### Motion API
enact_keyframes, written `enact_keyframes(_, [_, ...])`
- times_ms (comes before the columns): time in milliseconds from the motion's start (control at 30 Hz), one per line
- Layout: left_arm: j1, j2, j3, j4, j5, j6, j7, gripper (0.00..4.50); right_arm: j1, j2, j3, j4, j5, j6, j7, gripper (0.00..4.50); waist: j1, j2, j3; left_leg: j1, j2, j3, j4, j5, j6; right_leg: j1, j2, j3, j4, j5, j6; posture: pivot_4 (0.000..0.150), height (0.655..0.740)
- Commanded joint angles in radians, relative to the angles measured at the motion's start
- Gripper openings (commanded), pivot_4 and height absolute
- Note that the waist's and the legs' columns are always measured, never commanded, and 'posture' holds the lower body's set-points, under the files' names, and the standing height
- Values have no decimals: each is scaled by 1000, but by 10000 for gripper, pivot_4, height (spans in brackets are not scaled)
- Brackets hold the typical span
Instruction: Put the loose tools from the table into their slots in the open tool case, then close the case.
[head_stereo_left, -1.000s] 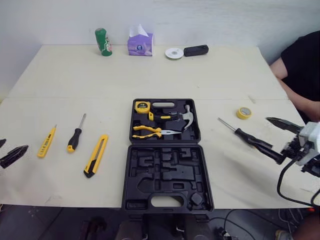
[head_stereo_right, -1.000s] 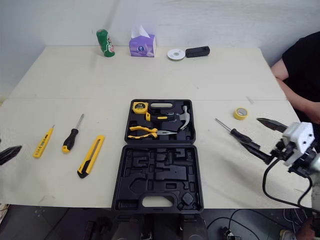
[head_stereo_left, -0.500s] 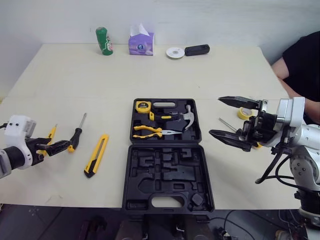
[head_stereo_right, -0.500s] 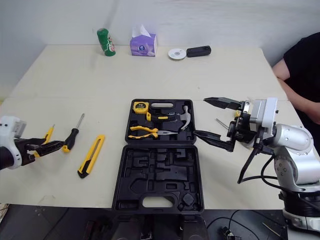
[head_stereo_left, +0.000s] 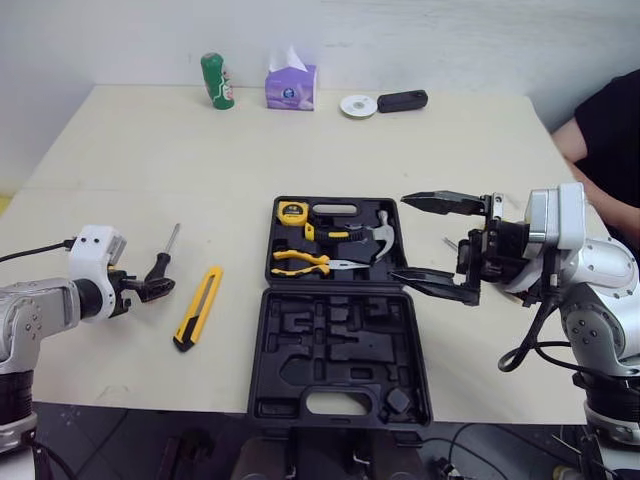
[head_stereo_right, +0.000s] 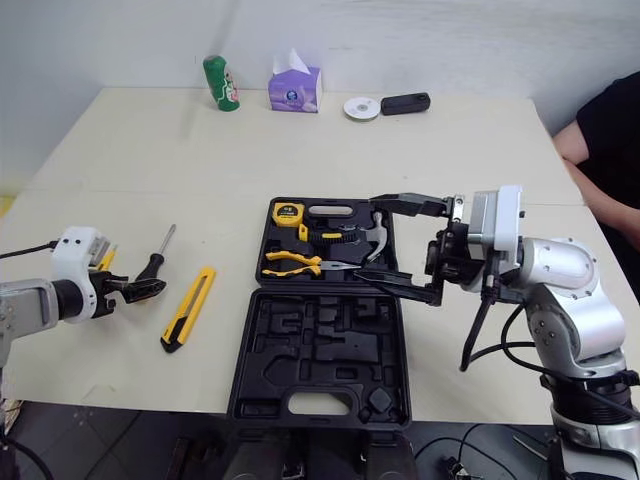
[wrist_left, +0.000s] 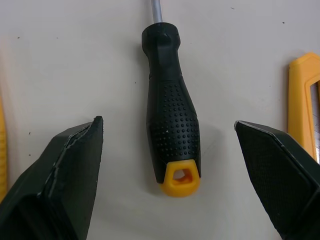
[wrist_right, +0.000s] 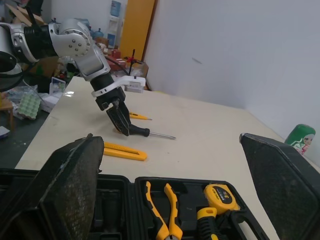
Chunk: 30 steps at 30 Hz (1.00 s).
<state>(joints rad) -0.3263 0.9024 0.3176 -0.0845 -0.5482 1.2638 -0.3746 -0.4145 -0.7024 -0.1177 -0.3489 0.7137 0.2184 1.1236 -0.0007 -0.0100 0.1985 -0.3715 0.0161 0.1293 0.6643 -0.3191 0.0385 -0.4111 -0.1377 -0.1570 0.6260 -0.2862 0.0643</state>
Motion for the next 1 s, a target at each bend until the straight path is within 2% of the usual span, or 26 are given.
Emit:
enact_keyframes(33, [-51, -11, -38, 27, 37, -15, 3, 44358, -12, -11, -2, -47, 0, 11, -3, 45000, 1, 0, 0, 0, 0, 0, 0, 0, 0, 0, 0, 0, 0, 0, 0, 1500, 7400])
enact_keyframes(167, [-66, -30, -48, 62, 56, -29, 0, 44358, -5, -16, -3, -44, -14, 8, 3, 45000, 2, 0, 0, 0, 0, 0, 0, 0, 0, 0, 0, 0, 0, 0, 0, 1500, 7400])
enact_keyframes(233, [-71, -37, -57, 77, 58, -32, -18, 40360, 3, -16, -8, -37, -22, 2, 11, 45000, 2, 0, 0, 0, 0, 0, 0, 1, 0, 0, 0, 0, 0, 0, 0, 1500, 7400])
enact_keyframes(267, [-71, -36, -64, 81, 57, -27, -28, 37761, 6, -16, -10, -32, -26, -3, 16, 45000, 2, 0, 0, 0, 0, 0, 0, 1, 0, 0, 0, 0, 0, 0, 0, 1500, 7400])
enact_keyframes(333, [-71, -41, -67, 87, 58, -25, -39, 29853, 13, -15, -14, -24, -33, -10, 25, 45000, 3, 0, 0, 0, 0, 0, 0, 1, 0, 0, 0, 0, 0, 0, 0, 1500, 7400])
enact_keyframes(467, [-65, -47, -62, 110, 68, -41, -53, 11907, 33, -16, -21, -15, -43, -26, 44, 45000, 5, 0, 0, 0, 0, 0, 0, 1, 0, 0, 0, 0, 0, 0, 0, 1500, 7400])
enact_keyframes(500, [-64, -48, -61, 114, 70, -43, -56, 10067, 35, -15, -23, -15, -44, -26, 46, 45000, 6, 0, 0, 0, 0, 0, 0, 1, 0, 1, 0, 0, 0, 0, 0, 1500, 7400])
enact_keyframes(800, [-25, -26, -41, 123, 103, -224, -142, 10098, 45, -20, -36, -8, -59, -41, 62, 45000, 8, 0, 0, 1, 0, 0, 0, 1, 0, 1, -1, 0, 0, 0, 0, 1500, 7400])
enact_keyframes(933, [-12, -10, -18, -4, 76, -460, -305, 10098, 83, -41, -73, 5, -79, -66, 71, 45000, 11, -2, 1, -1, 0, -1, 0, 1, 0, 0, -1, -1, -1, 0, 0, 1500, 7400])
enact_keyframes(1000, [-12, -3, -18, -64, 50, -513, -377, 10098, 104, -59, -92, 8, -86, -71, 69, 45000, 14, -3, 1, -2, 0, -1, 0, 1, 0, 0, -1, -2, -2, 0, 0, 1500, 7400])
